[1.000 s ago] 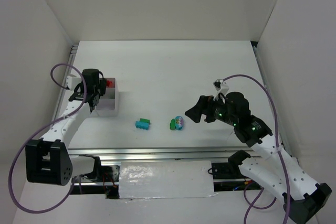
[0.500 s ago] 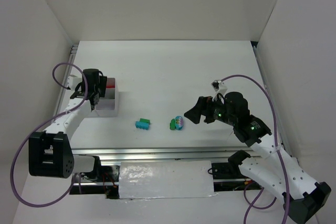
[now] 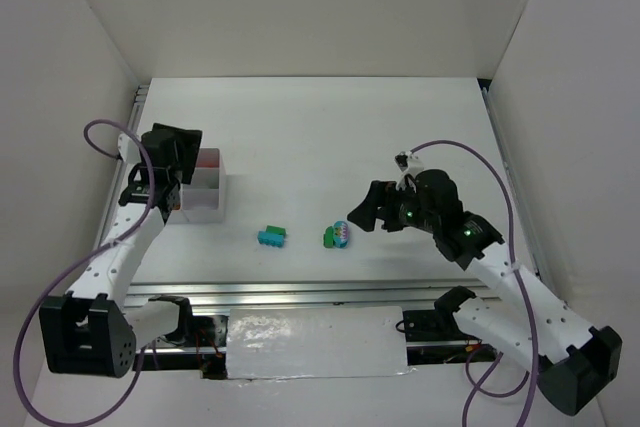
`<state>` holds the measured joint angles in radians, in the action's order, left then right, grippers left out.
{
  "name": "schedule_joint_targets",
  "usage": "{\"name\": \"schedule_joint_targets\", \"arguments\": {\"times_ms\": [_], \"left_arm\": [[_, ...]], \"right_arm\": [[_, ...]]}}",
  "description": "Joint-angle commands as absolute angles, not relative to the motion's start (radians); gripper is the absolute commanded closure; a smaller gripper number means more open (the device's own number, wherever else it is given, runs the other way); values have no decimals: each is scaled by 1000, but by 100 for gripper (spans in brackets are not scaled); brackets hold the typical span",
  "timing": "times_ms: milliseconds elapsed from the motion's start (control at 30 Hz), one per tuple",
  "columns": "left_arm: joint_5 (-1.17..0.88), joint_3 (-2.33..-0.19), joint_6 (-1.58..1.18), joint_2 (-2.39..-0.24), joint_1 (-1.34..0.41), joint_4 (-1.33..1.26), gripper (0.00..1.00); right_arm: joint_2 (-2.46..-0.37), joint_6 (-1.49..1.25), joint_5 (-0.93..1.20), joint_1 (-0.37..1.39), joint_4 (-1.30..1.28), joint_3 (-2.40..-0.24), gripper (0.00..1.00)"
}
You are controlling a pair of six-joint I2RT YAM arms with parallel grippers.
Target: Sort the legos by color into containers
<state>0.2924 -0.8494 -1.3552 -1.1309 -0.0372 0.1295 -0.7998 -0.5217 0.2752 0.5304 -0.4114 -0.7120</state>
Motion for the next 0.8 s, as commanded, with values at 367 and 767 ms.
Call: {"name": "schedule_joint_targets", "arguments": {"times_ms": [367, 767], "left_arm": [[236, -991, -816, -1051, -363, 387, 8], [167, -885, -689, -931, -419, 534, 9]], "right_arm": [[-1221, -670, -215, 724, -505, -827, 8], [-1333, -689, -195, 805, -429, -870, 36]]}}
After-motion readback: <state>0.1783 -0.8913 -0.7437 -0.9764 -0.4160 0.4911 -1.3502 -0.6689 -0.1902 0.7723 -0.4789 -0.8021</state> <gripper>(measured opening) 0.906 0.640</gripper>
